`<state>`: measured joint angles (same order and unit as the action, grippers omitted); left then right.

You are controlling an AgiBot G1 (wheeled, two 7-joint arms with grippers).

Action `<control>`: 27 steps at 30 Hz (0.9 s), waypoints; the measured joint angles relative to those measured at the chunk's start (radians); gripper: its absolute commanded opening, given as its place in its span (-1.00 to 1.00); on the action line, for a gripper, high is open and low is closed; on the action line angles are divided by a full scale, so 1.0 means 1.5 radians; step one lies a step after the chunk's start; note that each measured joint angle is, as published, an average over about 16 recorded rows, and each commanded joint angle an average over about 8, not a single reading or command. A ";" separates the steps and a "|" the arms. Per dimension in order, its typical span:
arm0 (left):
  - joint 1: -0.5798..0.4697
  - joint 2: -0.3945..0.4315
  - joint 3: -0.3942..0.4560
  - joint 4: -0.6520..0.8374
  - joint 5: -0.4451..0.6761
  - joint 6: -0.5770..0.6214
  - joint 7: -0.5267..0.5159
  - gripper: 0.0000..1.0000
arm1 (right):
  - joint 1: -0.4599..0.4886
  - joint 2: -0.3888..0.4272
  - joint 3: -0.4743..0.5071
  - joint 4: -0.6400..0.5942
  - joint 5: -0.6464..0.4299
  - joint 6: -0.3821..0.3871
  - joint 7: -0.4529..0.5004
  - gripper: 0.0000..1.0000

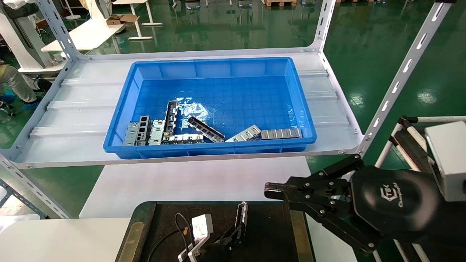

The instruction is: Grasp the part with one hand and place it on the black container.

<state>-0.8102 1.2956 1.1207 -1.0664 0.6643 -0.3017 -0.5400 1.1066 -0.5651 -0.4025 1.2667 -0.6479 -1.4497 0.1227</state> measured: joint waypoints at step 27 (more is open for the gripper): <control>-0.002 -0.014 0.009 -0.033 0.000 0.000 0.009 1.00 | 0.000 0.000 0.000 0.000 0.000 0.000 0.000 1.00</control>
<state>-0.8127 1.2751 1.1345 -1.1156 0.6637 -0.3016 -0.5270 1.1066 -0.5650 -0.4027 1.2667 -0.6478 -1.4497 0.1227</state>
